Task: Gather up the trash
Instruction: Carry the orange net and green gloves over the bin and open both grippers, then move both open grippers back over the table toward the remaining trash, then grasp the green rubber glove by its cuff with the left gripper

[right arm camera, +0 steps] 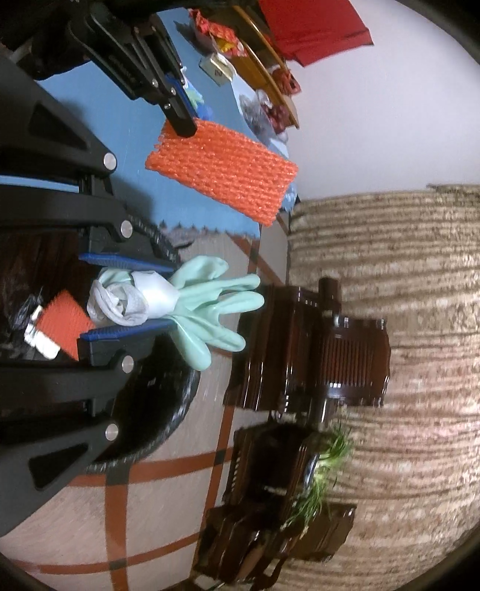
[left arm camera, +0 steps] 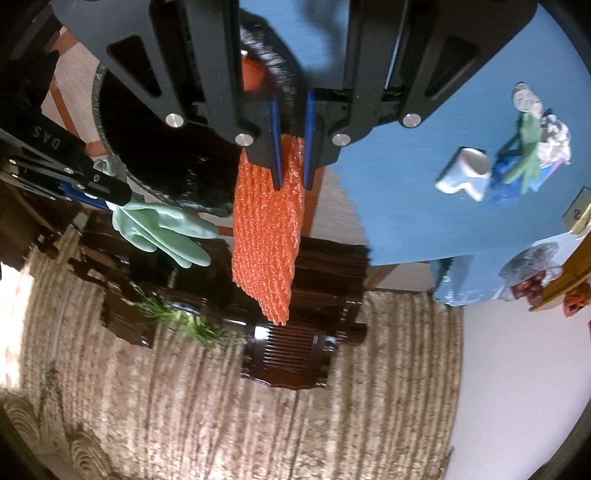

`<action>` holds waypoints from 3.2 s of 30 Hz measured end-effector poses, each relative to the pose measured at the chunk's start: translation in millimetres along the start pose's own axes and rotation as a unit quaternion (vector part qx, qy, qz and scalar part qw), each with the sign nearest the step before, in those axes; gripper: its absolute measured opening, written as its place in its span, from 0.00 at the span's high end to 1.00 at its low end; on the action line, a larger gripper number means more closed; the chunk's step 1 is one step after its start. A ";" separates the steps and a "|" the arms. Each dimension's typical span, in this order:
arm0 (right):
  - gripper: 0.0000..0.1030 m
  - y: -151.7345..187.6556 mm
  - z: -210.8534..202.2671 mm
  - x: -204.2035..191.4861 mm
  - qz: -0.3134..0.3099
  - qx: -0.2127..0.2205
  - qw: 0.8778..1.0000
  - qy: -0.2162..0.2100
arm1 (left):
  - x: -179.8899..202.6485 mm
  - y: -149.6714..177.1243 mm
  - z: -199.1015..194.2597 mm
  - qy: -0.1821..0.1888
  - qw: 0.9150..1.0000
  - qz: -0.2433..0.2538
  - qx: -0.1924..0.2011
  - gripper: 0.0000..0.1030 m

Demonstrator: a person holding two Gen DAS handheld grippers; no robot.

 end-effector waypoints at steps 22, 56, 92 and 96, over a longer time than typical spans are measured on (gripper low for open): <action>0.68 39.5 18.6 73.2 0.036 -0.051 0.996 0.071 | 60.8 29.5 58.8 0.068 0.996 0.020 -0.061 0.69; 0.06 16.2 42.6 -54.5 -0.006 -0.015 0.999 -0.039 | -119.8 14.1 -46.2 -0.153 0.988 -0.034 0.015 0.10; 0.07 35.8 156.3 -219.5 -0.070 -0.047 0.984 -0.155 | -270.7 77.6 -11.4 -0.253 0.960 -0.104 -0.054 0.49; 0.07 35.9 161.7 -219.6 -0.068 -0.047 0.984 -0.155 | -272.9 76.2 -2.7 -0.250 0.961 -0.105 -0.061 0.54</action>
Point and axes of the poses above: each gripper's, at about its wrist camera, not at the fingertips, and z roughly the way its jaws point, x to its right, y to its underside, the point moved 3 cm from there along z, roughly the way its jaws point, and after that the axes turned 8 degrees about x, right-handed, at the moved point
